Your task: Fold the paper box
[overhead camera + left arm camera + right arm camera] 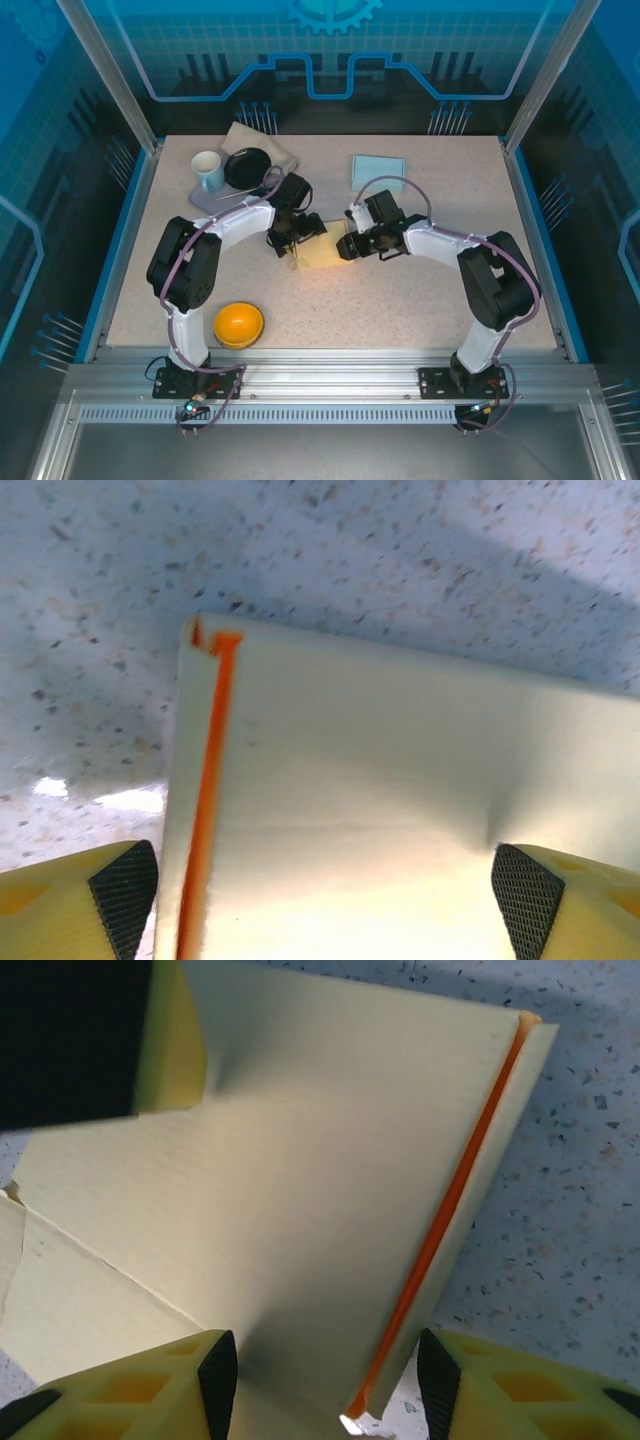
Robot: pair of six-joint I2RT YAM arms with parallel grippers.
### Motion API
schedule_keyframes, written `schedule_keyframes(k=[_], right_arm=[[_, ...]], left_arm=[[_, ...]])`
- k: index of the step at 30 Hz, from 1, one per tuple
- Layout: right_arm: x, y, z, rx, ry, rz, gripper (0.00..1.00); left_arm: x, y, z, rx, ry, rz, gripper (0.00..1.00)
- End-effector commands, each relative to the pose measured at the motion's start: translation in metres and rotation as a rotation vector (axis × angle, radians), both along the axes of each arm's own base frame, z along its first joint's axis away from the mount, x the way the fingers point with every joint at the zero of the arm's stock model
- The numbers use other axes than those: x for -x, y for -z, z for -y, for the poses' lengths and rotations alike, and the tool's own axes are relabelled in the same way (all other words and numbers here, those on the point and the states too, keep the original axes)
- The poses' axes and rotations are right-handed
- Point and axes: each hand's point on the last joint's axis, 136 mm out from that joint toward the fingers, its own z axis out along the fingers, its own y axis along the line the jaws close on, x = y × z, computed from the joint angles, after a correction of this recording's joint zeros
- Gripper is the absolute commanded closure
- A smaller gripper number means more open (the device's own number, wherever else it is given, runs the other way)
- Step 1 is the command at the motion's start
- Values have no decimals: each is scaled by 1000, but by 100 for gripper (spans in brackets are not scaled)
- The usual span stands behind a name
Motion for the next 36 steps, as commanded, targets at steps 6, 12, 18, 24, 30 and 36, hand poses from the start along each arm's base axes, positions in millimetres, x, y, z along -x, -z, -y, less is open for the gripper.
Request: schedule_keyframes(k=[6, 12, 18, 24, 30, 36], right_arm=[[-12, -8, -8, 3, 25, -18, 47], [-13, 1, -7, 16, 34, -40, 48], [-12, 5, -6, 21, 41, -50, 49], [-11, 7, -6, 23, 48, -55, 49], [-10, 8, -6, 19, 54, -60, 49], [-8, 7, -6, 18, 54, -60, 49]], left_arm=[[26, -21, -20, -61, 11, -65, 5], [43, -25, -15, -8, -72, -164, 5], [55, -22, -3, 66, -154, -240, 6], [63, -25, 2, 86, -200, -243, 7], [64, -24, 6, 102, -204, -223, 7], [62, -17, 5, 85, -182, -212, 8]])
